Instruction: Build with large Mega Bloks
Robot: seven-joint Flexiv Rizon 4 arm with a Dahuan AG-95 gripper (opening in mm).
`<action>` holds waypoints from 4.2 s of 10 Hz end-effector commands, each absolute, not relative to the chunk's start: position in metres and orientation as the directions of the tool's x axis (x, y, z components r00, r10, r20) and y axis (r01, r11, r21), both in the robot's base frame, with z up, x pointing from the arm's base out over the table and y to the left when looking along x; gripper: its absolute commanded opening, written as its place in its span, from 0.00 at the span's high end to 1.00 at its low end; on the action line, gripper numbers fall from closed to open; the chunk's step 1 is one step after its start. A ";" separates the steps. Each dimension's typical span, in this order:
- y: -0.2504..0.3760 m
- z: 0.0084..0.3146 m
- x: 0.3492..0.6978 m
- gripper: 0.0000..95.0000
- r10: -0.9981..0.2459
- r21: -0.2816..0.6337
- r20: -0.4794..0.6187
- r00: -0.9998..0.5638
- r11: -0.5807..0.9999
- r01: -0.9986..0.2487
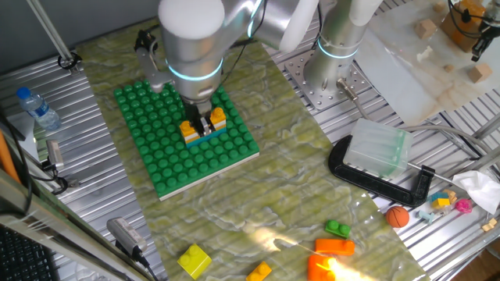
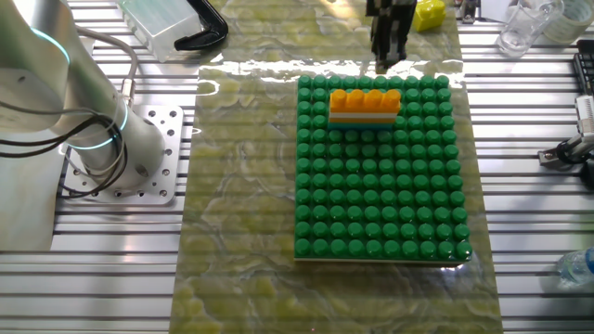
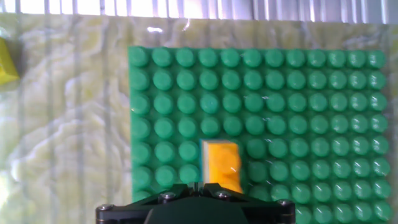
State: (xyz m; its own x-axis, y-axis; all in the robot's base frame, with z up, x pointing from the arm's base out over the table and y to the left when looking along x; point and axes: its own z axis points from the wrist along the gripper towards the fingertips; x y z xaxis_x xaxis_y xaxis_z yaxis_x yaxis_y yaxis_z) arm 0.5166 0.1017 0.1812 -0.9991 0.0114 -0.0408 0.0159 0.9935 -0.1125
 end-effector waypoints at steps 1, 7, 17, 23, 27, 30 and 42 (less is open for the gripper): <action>0.115 0.185 0.521 1.00 0.017 -0.063 -0.043 -0.999 0.998 0.019; 0.175 0.185 0.529 1.00 0.008 -0.080 -0.048 -0.999 0.997 0.012; 0.180 0.180 0.532 1.00 0.011 -0.073 -0.023 -1.000 0.997 0.013; 0.179 0.180 0.532 1.00 0.031 -0.072 -0.014 -0.999 0.997 0.032; 0.179 0.180 0.532 1.00 0.036 -0.071 0.045 -0.998 0.997 0.033; 0.179 0.180 0.532 1.00 -0.013 -0.083 0.106 -0.994 0.996 -0.022; 0.270 0.179 0.534 1.00 -0.100 0.007 0.057 -0.993 0.995 -0.099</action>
